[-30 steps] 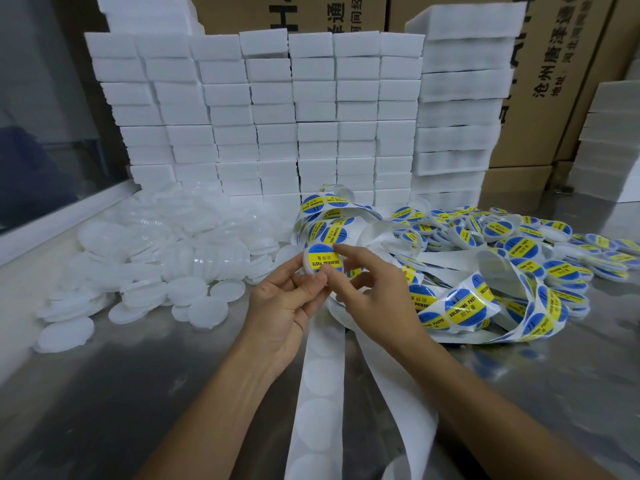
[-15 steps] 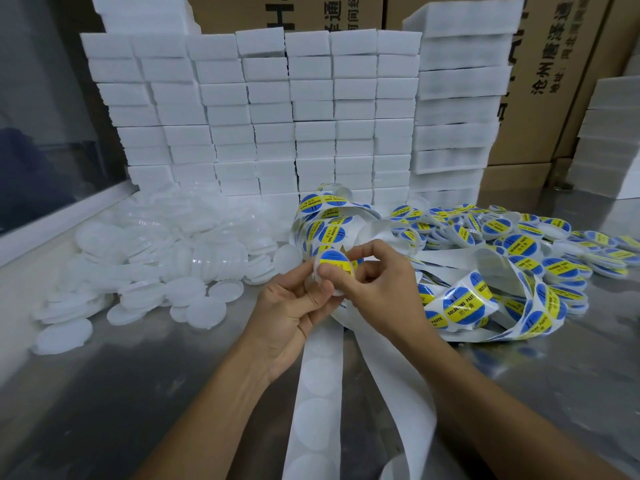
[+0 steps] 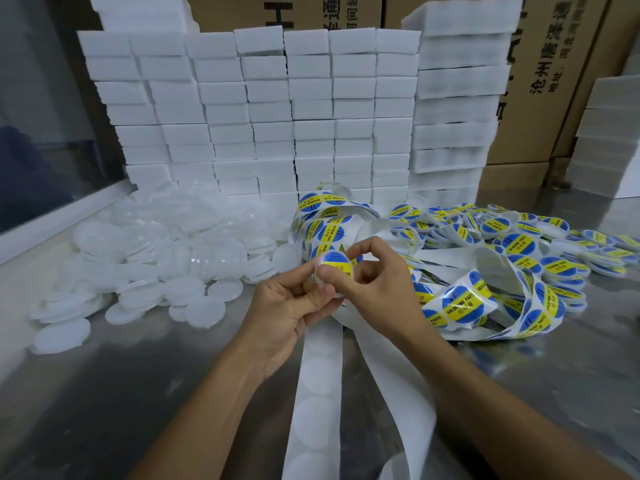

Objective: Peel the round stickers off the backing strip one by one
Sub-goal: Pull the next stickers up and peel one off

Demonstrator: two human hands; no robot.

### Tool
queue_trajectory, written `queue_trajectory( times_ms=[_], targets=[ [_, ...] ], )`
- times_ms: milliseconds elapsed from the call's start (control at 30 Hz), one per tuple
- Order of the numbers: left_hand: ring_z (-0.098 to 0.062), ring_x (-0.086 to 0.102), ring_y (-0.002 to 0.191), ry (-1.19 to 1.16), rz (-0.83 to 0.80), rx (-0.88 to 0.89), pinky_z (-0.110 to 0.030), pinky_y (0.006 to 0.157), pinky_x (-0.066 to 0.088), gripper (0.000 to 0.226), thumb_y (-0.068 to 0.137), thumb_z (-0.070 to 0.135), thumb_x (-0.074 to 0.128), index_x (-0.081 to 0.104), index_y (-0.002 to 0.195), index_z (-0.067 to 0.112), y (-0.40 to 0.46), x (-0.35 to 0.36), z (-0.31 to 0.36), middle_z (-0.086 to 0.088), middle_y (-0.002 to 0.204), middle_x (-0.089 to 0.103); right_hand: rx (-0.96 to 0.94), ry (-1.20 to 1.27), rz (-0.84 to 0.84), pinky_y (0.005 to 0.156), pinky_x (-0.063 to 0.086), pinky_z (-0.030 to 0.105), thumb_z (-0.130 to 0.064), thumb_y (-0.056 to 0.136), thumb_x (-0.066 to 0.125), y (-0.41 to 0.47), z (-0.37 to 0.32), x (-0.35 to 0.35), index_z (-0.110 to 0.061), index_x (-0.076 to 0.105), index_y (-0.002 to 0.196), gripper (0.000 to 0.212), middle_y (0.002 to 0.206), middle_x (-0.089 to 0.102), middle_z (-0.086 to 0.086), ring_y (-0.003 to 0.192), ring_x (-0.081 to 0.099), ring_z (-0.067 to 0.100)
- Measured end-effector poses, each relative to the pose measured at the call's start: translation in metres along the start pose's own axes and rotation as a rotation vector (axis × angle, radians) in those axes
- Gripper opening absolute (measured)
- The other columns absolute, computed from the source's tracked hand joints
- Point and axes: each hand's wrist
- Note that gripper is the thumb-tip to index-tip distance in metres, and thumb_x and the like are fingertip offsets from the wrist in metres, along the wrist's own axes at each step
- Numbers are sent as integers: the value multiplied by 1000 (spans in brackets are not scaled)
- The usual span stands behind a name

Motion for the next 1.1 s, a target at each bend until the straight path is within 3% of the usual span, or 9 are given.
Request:
queue_trajectory(
  times_ms=[100, 233, 367, 500, 633, 767, 867, 967, 1100],
  targets=[
    [-19, 70, 85, 41, 32, -3, -27, 69, 58, 41, 69, 5, 67, 73, 109, 13, 0, 0, 0, -18, 94, 60, 25, 49, -72, 57, 46, 40, -53, 68, 79, 0, -4, -1, -26, 62, 93, 41, 69, 63, 24, 57, 50, 20],
    [-23, 72, 95, 126, 18, -42, -28, 70, 58, 30, 86, 5, 59, 72, 109, 18, -1, -4, 0, -11, 105, 73, 43, 8, -105, 46, 47, 26, -37, 84, 74, 2, -2, -8, -14, 58, 83, 28, 56, 67, 6, 45, 60, 17],
    [-20, 73, 83, 241, 129, -31, -25, 58, 56, 19, 92, 5, 58, 71, 103, 13, 0, -5, -1, -9, 95, 75, 66, 15, -103, 39, 46, 24, -37, 91, 67, 2, -3, -7, -11, 48, 76, 35, 59, 70, 9, 45, 65, 27],
    [-17, 71, 70, 180, 254, 24, -23, 54, 54, 21, 93, 8, 58, 75, 82, 14, 1, -3, 1, -9, 81, 74, 19, 50, -167, 51, 49, 21, -21, 93, 67, 1, -4, -4, -8, 58, 97, 16, 63, 72, 10, 50, 67, 20],
    [-17, 70, 62, 129, 344, 35, -23, 51, 53, 28, 93, 11, 59, 75, 70, 16, 2, -4, 4, -8, 75, 74, 0, 37, -283, 65, 58, 31, -15, 86, 75, -2, -4, -2, -21, 57, 119, 38, 72, 74, 12, 60, 70, 21],
    [-21, 70, 68, 155, 305, 24, -24, 52, 52, 16, 87, 21, 64, 77, 78, 16, 1, -1, 2, -9, 80, 74, 30, 140, -218, 45, 46, 17, -16, 96, 62, 0, -7, -2, -13, 56, 96, 7, 63, 73, 7, 47, 66, 14],
    [-15, 69, 67, 149, 253, 15, -23, 53, 52, 19, 74, 31, 66, 78, 78, 16, 0, 3, 2, -8, 81, 75, 29, 97, -115, 44, 44, 20, -21, 98, 60, 3, -3, -4, -11, 57, 86, 16, 61, 71, 8, 43, 62, 18],
    [-14, 67, 62, 139, 304, 30, -23, 52, 52, 19, 74, 31, 69, 78, 73, 15, 1, 3, 1, -8, 76, 74, -137, -153, -67, 59, 47, 16, -26, 87, 74, 2, 2, -6, -17, 68, 97, 14, 83, 71, -6, 62, 65, 9],
    [-20, 71, 69, 109, 337, 43, -25, 58, 55, 22, 78, 29, 69, 76, 72, 9, 2, 0, 2, -15, 81, 74, -387, -398, -138, 75, 43, 11, -42, 73, 83, -3, 2, -2, -17, 67, 123, 58, 114, 62, -4, 96, 59, 4]
  ],
)
Point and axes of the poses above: each hand's wrist, its own y-axis towards the middle knuckle, its own x-axis out of the palm, z = x × y
